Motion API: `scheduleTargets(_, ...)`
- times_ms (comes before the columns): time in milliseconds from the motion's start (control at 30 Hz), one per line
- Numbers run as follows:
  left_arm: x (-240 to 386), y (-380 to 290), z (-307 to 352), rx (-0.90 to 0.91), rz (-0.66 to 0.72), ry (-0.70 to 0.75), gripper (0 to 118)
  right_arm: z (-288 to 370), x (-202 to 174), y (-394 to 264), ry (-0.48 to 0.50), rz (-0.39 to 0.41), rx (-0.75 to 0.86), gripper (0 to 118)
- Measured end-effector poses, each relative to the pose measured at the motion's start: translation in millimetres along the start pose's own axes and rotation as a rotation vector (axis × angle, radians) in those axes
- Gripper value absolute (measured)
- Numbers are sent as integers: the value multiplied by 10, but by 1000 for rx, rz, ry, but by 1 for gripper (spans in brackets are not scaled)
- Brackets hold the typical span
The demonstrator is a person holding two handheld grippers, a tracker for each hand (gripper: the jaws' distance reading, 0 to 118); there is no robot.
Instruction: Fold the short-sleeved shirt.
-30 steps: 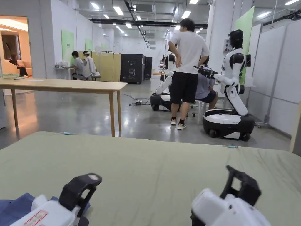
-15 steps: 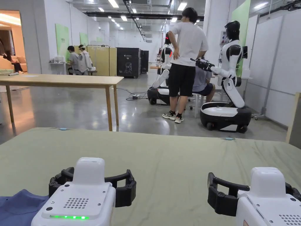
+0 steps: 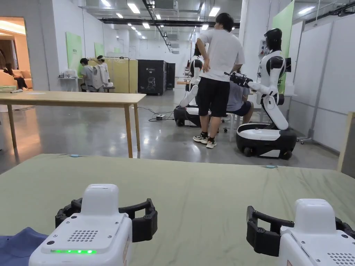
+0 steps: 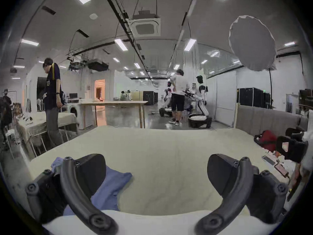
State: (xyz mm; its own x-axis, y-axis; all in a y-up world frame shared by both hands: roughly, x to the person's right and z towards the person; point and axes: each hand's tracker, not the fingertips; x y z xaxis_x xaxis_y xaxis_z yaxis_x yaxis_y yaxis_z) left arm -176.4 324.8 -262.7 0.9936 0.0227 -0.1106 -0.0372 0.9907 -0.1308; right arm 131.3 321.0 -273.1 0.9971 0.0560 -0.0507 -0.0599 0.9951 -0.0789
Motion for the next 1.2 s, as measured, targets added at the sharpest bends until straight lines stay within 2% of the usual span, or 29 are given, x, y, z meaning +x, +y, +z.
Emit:
scheduleTargets(33,21,-2,3,0,-13,8,99,15,-11,-3,-5,-3,2,66)
scheduleTargets(67,38,-6,6,-3,-33,21,60,26,-9,-7,-8,-4,8,22)
scheduleTargets(100,42,-9,10,2,-53,22,24,19,-9,-5,-14,-8,8,10)
scheduleTargets(133,50,-13,2,-1,-56,29,7,6,-7,-7,-29,-16,5,10)
scheduleTargets(167,45,-17,-8,-4,-54,31,7,7,5,-12,-29,-29,7,1)
scheduleTargets(300,16,-32,-5,-14,-40,17,7,13,21,-23,-15,-39,-10,0)
scheduleTargets(600,10,-54,-34,-33,-36,-6,6,-17,46,-73,-61,-31,-44,0)
scheduleTargets(800,-168,-71,-19,-49,-32,18,6,-102,-43,-115,-61,20,-65,0)
scheduleTargets(933,-611,-56,134,-63,-18,138,6,-248,-437,-149,43,54,-80,0)
scheduleTargets(1200,-1681,-47,989,-70,-12,525,6,-323,-1649,-134,423,-19,-70,0)
